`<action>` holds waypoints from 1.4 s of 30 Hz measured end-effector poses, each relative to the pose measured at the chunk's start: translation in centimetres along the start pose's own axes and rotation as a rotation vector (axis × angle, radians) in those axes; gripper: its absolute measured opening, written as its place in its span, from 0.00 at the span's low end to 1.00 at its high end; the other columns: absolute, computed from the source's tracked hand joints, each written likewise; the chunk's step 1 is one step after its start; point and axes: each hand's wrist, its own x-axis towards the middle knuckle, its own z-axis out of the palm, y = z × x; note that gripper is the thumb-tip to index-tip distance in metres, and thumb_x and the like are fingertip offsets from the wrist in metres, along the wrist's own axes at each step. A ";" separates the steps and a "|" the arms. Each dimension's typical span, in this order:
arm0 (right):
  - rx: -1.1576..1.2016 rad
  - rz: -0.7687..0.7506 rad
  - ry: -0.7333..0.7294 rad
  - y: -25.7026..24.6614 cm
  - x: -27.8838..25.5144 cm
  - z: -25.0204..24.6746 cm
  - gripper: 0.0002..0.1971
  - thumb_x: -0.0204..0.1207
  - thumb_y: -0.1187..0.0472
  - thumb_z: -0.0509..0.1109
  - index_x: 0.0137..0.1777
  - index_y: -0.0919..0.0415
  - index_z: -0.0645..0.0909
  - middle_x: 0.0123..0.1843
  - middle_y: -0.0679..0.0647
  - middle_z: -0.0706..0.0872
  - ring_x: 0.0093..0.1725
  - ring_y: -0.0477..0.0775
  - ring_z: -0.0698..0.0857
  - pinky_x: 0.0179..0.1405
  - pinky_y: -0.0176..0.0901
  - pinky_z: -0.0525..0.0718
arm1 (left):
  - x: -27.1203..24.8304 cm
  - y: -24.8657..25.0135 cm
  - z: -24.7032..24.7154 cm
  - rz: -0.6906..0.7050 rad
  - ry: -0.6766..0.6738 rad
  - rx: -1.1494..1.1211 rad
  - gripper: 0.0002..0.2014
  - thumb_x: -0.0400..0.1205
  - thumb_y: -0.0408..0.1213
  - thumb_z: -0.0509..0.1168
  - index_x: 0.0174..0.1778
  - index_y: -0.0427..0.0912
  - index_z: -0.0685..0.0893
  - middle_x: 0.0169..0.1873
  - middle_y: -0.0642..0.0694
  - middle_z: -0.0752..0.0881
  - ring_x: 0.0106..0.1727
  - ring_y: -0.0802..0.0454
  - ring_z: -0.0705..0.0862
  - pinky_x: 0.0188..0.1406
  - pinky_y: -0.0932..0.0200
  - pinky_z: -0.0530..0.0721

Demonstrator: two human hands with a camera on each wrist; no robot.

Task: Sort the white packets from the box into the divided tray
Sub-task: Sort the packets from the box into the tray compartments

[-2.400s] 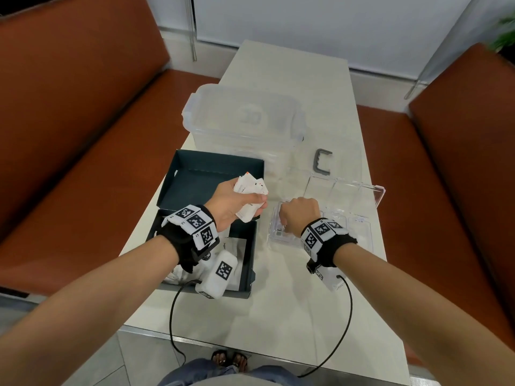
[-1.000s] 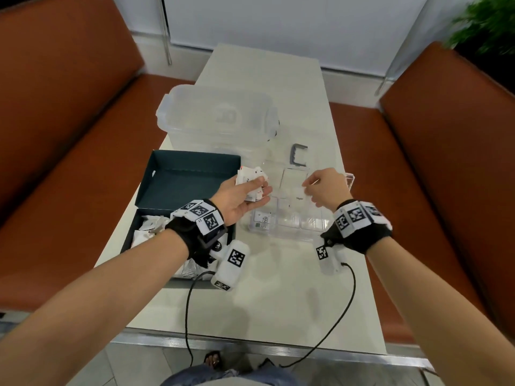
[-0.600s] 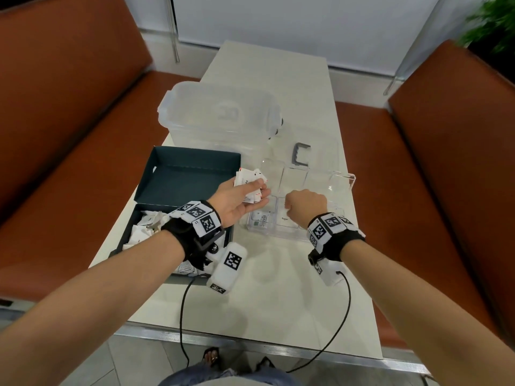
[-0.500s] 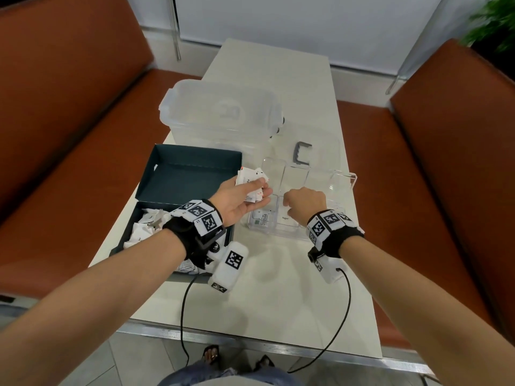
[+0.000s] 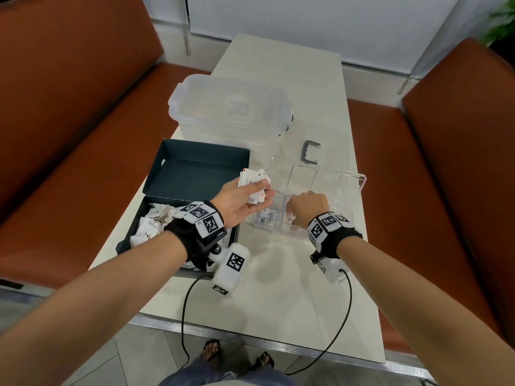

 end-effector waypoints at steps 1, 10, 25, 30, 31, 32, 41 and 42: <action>0.034 -0.001 -0.013 0.2 0.0 -0.2 0.14 0.75 0.52 0.73 0.60 0.44 0.82 0.56 0.44 0.87 0.57 0.52 0.84 0.45 0.42 0.75 | 0.0 -0.1 -0.1 0.000 0.003 0.000 0.17 0.82 0.28 0.68 0.67 0.30 0.78 0.49 0.37 0.87 0.50 0.46 0.90 0.45 0.52 0.91; 0.045 -0.021 0.037 0.1 -0.1 -0.3 0.18 0.76 0.49 0.72 0.66 0.42 0.79 0.59 0.44 0.86 0.60 0.53 0.82 0.47 0.43 0.75 | 0.3 0.2 0.1 -0.013 0.012 -0.001 0.18 0.81 0.30 0.69 0.66 0.31 0.79 0.50 0.36 0.87 0.50 0.46 0.90 0.46 0.51 0.91; 0.895 0.034 0.465 1.5 -4.5 -6.1 0.08 0.77 0.54 0.67 0.51 0.44 0.86 0.43 0.40 0.87 0.50 0.46 0.85 0.50 0.44 0.82 | -0.2 1.3 1.4 -0.107 -0.117 -0.144 0.18 0.86 0.28 0.51 0.71 0.29 0.72 0.58 0.28 0.83 0.55 0.38 0.86 0.55 0.40 0.86; 1.111 0.010 0.476 0.4 -4.6 -6.1 0.10 0.75 0.52 0.73 0.55 0.51 0.85 0.41 0.48 0.88 0.42 0.45 0.86 0.39 0.27 0.77 | -0.3 0.5 2.3 -0.026 -0.145 -0.015 0.16 0.85 0.22 0.59 0.69 0.30 0.76 0.62 0.29 0.84 0.55 0.38 0.88 0.49 0.47 0.90; 1.158 0.015 0.449 0.3 -4.7 -5.9 0.12 0.74 0.51 0.75 0.55 0.52 0.84 0.40 0.50 0.88 0.38 0.45 0.85 0.37 0.30 0.80 | -0.3 0.3 2.4 0.005 -0.137 0.019 0.17 0.84 0.22 0.61 0.69 0.31 0.77 0.62 0.31 0.85 0.55 0.39 0.88 0.49 0.48 0.90; 1.216 0.022 0.423 0.4 -4.8 -5.9 0.13 0.72 0.52 0.77 0.55 0.53 0.84 0.39 0.51 0.87 0.34 0.45 0.84 0.34 0.33 0.82 | -0.3 0.1 2.5 0.033 -0.126 0.045 0.18 0.83 0.22 0.63 0.69 0.32 0.77 0.62 0.32 0.85 0.55 0.41 0.89 0.49 0.50 0.90; 1.552 0.120 0.318 3.3 -5.3 -5.0 0.07 0.70 0.69 0.77 0.48 0.64 0.86 0.34 0.58 0.87 0.29 0.50 0.83 0.31 0.38 0.84 | 0.2 -1.1 3.4 0.026 -0.085 0.012 0.16 0.80 0.21 0.67 0.63 0.34 0.79 0.58 0.33 0.87 0.54 0.39 0.89 0.40 0.52 0.91; 1.547 0.128 0.328 3.6 -5.5 -4.8 0.07 0.71 0.69 0.77 0.48 0.64 0.87 0.34 0.58 0.87 0.30 0.50 0.82 0.32 0.38 0.84 | 0.3 -1.2 3.5 0.027 -0.081 0.015 0.16 0.80 0.21 0.67 0.63 0.33 0.79 0.58 0.33 0.87 0.53 0.39 0.90 0.40 0.52 0.91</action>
